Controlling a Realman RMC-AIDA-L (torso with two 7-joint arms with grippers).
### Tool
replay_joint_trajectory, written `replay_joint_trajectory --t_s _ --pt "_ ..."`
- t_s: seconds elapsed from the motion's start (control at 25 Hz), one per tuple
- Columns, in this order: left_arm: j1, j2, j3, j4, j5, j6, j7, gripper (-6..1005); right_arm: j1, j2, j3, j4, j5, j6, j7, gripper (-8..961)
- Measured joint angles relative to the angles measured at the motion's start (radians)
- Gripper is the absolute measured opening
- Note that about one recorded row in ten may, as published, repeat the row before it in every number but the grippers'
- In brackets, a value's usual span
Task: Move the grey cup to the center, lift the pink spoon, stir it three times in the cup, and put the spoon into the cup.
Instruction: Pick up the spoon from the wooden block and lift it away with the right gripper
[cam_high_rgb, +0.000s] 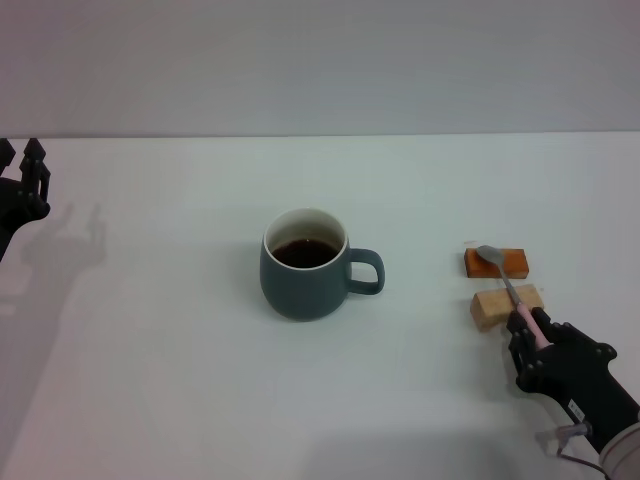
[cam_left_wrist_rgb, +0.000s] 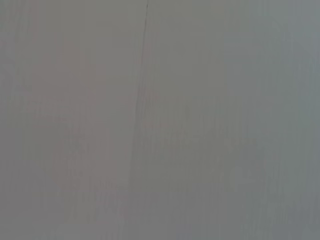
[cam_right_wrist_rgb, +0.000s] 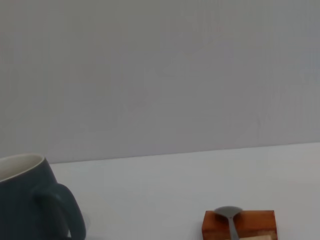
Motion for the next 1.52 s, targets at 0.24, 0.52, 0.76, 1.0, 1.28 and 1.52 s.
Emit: replay_joint_trajectory --t_s 0.24,0.52,0.76,1.0,1.28,1.52 --pt "-0.002 0.0 0.0 0.0 0.0 -0.004 0.0 318 0.003 0.0 0.001 0.0 0.001 0.0 0.0 235" --pt "-0.005 0.0 0.0 0.0 0.0 -0.007 0.0 318 0.003 0.0 0.0 0.0 0.001 0.001 0.0 198" --pt "-0.005 0.0 0.0 0.0 0.0 -0.008 0.0 317 0.003 0.0 0.0 0.0 0.001 0.001 0.0 181" --pt "-0.005 0.0 0.0 0.0 0.0 -0.008 0.0 317 0.003 0.0 0.001 0.0 0.001 0.002 -0.003 148" --pt "-0.004 0.0 0.0 0.0 0.0 -0.008 0.0 316 0.006 0.0 -0.002 -0.006 0.0 0.002 -0.011 146" --pt "-0.003 0.0 0.0 0.0 0.0 -0.008 0.0 316 0.005 0.0 0.0 -0.005 -0.002 0.002 -0.014 146"
